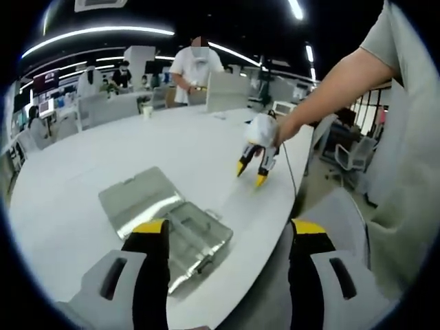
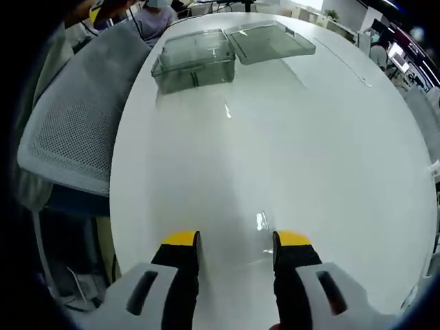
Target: Insert the divider into the dual guide fixture by aligning both edges with the guide slots and pushing it downward to the bottom, including one-sided entry, uneven engagement, binding, and posture correction.
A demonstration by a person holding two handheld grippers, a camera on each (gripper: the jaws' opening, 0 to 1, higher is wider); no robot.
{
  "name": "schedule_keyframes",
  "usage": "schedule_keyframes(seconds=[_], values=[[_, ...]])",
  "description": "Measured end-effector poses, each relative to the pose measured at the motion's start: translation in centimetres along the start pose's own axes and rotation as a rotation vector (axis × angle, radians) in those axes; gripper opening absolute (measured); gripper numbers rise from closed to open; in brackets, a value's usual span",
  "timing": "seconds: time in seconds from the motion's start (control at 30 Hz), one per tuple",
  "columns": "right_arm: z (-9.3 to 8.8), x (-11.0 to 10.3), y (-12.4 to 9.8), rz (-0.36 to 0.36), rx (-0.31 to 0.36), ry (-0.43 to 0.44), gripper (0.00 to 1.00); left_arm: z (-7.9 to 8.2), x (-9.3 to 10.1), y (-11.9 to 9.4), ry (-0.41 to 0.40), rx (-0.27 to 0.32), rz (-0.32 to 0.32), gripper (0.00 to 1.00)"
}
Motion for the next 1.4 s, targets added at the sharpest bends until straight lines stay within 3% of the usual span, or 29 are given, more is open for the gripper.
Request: schedule_keyframes(seconds=[0.2,0.5,0.63,1.4], values=[[-0.03,0.36,0.17,0.008,0.003,-0.002,0.41,0.00,-0.09,0.08,-0.005,-0.001,-0.001,0.69],[-0.13,0.52,0.15,0.006,0.007,-0.023,0.37,-0.12,-0.19,0.15,-0.018,-0.002,0.003,0.68],[-0.09,0.42,0.00,0.005,0.004,-0.039,0.30,-0.25,-0.15,0.09,-0.020,-0.003,0.004,0.67],[0.70,-0.34,-0.30,0.012,-0.011,-0.061,0.28,-0.38,0.01,-0.29,-0.030,0.006,0.009,0.67]])
Point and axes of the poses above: the point that each gripper's makers call its tool centre point, and the gripper's own axes: y roughly forward along the fingers, x roughly to its right, z roughly out of its top, the point moved 8 cm from there along -y, roughly backward along the fingers, and after that the axes turned 14 degrees about -x, right-handed, at the moved point
